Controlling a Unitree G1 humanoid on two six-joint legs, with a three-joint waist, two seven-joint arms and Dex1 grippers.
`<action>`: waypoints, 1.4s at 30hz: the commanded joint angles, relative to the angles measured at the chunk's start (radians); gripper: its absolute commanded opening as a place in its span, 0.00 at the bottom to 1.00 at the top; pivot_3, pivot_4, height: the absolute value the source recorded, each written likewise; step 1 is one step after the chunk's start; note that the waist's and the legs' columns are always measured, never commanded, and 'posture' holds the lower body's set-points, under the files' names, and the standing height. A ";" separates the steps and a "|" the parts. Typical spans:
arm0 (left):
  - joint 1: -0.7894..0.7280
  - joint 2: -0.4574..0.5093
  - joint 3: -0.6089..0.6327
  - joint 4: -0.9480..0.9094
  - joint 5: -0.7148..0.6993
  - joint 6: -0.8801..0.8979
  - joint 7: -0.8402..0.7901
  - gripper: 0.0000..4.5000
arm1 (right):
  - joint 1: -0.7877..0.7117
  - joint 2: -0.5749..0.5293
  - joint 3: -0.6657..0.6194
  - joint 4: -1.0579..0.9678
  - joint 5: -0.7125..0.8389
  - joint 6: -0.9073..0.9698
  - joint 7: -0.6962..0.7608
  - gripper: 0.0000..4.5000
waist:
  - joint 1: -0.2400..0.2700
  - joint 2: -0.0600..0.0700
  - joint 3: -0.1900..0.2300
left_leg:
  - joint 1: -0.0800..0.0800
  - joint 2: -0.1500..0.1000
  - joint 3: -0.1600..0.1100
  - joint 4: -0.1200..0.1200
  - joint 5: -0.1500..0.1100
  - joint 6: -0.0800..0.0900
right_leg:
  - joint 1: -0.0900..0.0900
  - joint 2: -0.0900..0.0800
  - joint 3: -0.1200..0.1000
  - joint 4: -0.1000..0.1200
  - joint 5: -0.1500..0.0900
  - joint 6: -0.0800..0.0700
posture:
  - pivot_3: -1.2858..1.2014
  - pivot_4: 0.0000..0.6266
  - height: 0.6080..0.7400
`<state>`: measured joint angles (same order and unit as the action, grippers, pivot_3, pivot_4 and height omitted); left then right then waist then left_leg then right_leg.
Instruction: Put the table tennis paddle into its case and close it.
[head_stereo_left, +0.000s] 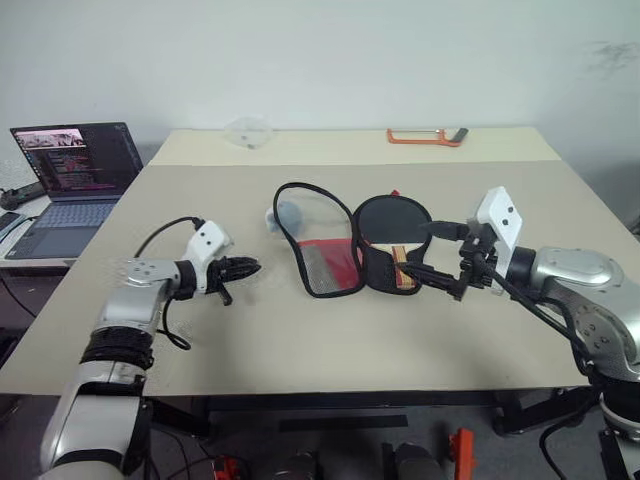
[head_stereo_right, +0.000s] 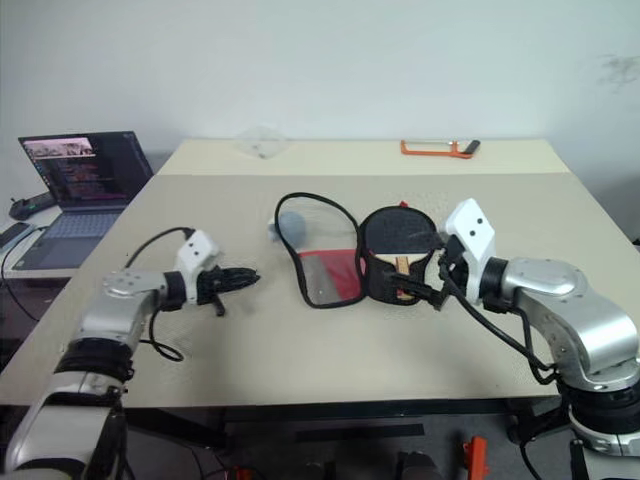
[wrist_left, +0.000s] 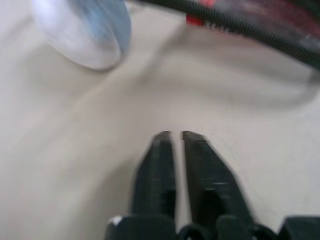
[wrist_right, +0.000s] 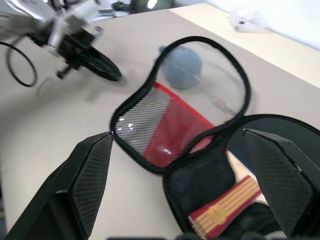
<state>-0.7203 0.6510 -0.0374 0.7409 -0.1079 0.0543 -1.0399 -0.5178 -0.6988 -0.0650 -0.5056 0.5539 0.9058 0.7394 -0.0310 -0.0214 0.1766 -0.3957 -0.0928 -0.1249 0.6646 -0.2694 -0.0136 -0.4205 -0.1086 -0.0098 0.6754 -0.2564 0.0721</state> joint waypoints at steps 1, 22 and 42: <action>-0.076 -0.044 0.002 0.058 0.019 -0.052 0.035 0.01 | -0.003 -0.034 -0.013 -0.027 -0.001 -0.024 0.004 1.00 | 0.002 -0.001 0.000 | -0.001 0.000 0.000 0.000 0.000 0.000 | 0.000 0.000 0.000 0.000 0.000 0.000 | 0.52 0.24 1.00; -0.602 -0.455 0.046 0.438 0.015 -0.119 0.070 0.01 | 0.202 -0.340 -0.221 0.040 -0.019 -0.088 0.135 1.00 | 0.008 -0.007 0.003 | -0.004 0.000 0.002 0.005 0.000 0.001 | 0.001 -0.001 -0.002 -0.002 0.000 0.001 | 0.52 0.24 1.00; -0.285 -0.167 0.116 -0.028 -0.138 0.078 -0.296 0.01 | -0.148 0.148 0.022 0.480 -0.162 0.022 -0.285 1.00 | -0.011 -0.007 0.004 | -0.004 0.000 0.001 0.010 0.001 -0.002 | -0.001 0.000 0.001 0.004 0.000 0.000 | 0.52 0.24 1.00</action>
<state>-1.0072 0.4557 0.0526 0.8446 -0.1868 0.0723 -1.2944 -0.6354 -0.5606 -0.0319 -0.0606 0.4118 0.9197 0.4959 -0.0418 -0.0286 0.1801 -0.3997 -0.0928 -0.1243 0.6743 -0.2682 -0.0163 -0.4225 -0.1086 -0.0090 0.6796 -0.2561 0.0724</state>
